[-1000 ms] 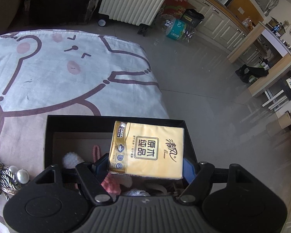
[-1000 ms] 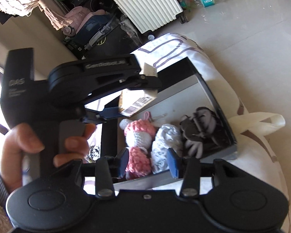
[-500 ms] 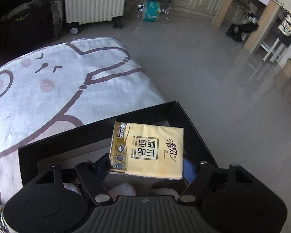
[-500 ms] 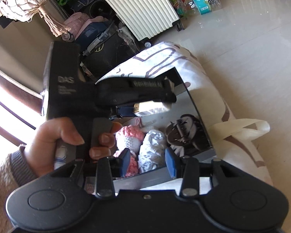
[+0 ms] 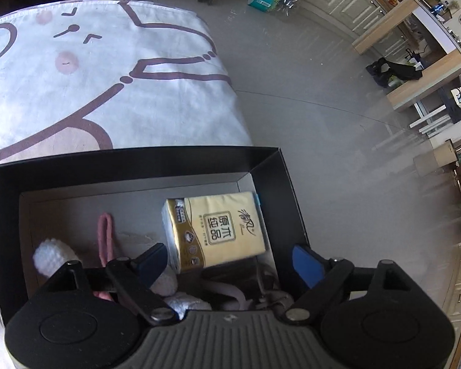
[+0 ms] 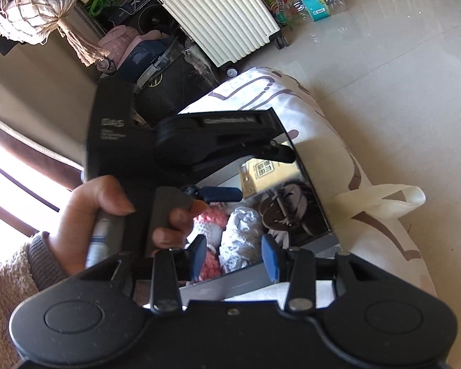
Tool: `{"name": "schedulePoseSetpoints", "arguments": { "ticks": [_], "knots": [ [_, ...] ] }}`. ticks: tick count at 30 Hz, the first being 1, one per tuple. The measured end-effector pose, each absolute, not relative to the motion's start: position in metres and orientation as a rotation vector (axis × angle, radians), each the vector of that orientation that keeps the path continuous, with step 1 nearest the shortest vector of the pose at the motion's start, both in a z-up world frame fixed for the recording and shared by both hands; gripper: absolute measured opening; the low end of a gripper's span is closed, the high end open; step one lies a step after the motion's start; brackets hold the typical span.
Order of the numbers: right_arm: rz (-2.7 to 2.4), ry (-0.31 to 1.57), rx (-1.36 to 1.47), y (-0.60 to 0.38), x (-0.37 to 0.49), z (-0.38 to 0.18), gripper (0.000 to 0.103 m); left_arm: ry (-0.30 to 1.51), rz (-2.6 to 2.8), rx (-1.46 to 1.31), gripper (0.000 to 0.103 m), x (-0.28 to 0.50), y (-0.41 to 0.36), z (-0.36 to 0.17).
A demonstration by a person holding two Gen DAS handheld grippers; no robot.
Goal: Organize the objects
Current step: 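Open the right gripper to drop the bunny while the left gripper releases the tissue pack into the box, then withdraw both open tools from the box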
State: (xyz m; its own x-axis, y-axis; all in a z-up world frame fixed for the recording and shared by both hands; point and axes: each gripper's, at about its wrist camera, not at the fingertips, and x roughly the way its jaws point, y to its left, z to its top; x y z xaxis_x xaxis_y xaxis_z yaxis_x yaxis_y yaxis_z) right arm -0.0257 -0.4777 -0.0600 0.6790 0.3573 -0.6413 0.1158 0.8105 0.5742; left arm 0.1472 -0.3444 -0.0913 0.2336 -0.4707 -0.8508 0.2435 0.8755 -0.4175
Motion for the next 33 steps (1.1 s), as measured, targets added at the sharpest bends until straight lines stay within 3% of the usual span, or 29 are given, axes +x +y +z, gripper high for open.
{"name": "schedulePoseSetpoints", "arguments": {
  "ticks": [16, 33],
  "knots": [
    [0.103, 0.806, 0.61, -0.468, -0.024, -0.042, 0.042, 1.178, -0.449, -0.182, 0.088, 0.118, -0.307, -0.042],
    [0.043, 0.827, 0.419, -0.425, -0.022, -0.011, 0.042, 1.025, -0.331, -0.067, 0.089, 0.072, -0.218, 0.003]
  ]
}}
